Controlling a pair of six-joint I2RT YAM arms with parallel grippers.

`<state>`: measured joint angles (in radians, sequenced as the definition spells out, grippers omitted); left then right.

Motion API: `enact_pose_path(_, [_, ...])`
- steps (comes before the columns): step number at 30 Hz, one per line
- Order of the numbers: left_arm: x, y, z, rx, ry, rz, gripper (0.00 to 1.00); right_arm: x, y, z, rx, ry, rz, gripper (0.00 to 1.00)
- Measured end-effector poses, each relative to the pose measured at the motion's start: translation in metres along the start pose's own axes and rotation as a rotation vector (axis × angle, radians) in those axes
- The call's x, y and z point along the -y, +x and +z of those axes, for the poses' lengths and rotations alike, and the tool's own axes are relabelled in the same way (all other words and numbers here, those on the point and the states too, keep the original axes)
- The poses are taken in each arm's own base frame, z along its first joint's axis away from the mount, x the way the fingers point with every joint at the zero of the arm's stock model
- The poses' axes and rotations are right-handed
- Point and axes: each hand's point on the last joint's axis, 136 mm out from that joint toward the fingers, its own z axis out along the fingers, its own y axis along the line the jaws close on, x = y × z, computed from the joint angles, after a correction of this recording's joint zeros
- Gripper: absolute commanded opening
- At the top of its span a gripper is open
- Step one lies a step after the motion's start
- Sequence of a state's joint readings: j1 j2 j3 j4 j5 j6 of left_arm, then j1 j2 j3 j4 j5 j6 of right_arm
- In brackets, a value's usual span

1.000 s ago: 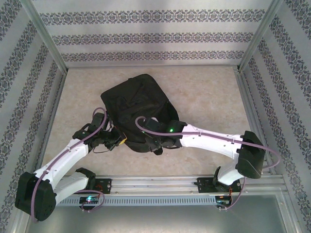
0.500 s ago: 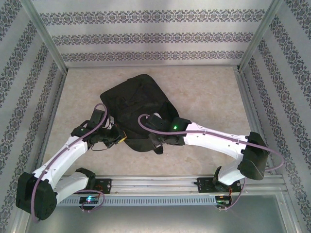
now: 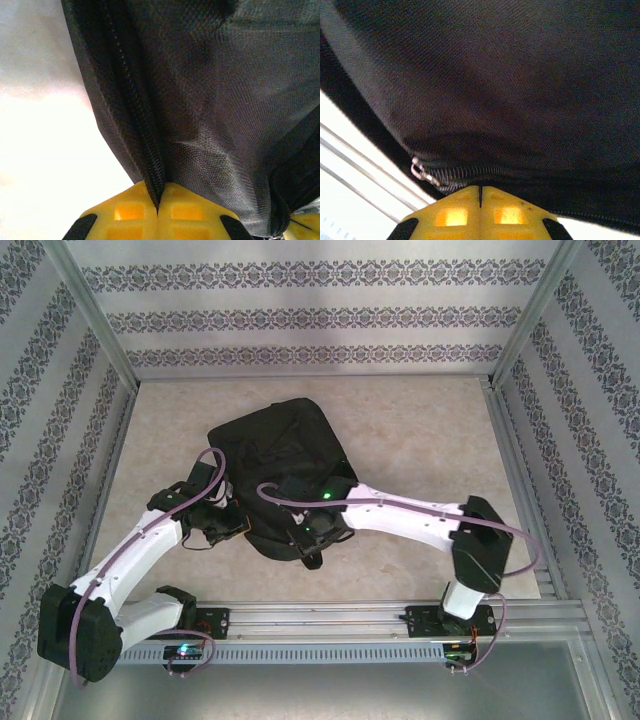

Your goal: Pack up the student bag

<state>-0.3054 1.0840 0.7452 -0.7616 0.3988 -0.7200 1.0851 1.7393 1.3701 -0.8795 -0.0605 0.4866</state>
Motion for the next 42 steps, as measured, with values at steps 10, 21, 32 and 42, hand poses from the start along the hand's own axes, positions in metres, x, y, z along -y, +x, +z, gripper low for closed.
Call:
enact_pose_path(10, [-0.006,-0.001,-0.003,0.021,-0.03,0.041,0.0,0.038,-0.001,0.02,0.003,0.198,0.013,0.0])
enact_pose_path(21, [-0.004,-0.009,-0.008,0.049,-0.051,0.079,0.0,0.07,0.001,-0.027,0.138,0.15,0.107,0.0])
enact_pose_path(32, [-0.013,-0.061,-0.017,0.156,-0.145,0.032,0.34,0.022,-0.018,-0.061,0.224,-0.061,0.107,0.0])
enact_pose_path(42, [-0.015,-0.126,-0.052,0.33,-0.119,-0.112,0.45,-0.036,-0.087,-0.049,0.273,-0.199,0.17,0.0])
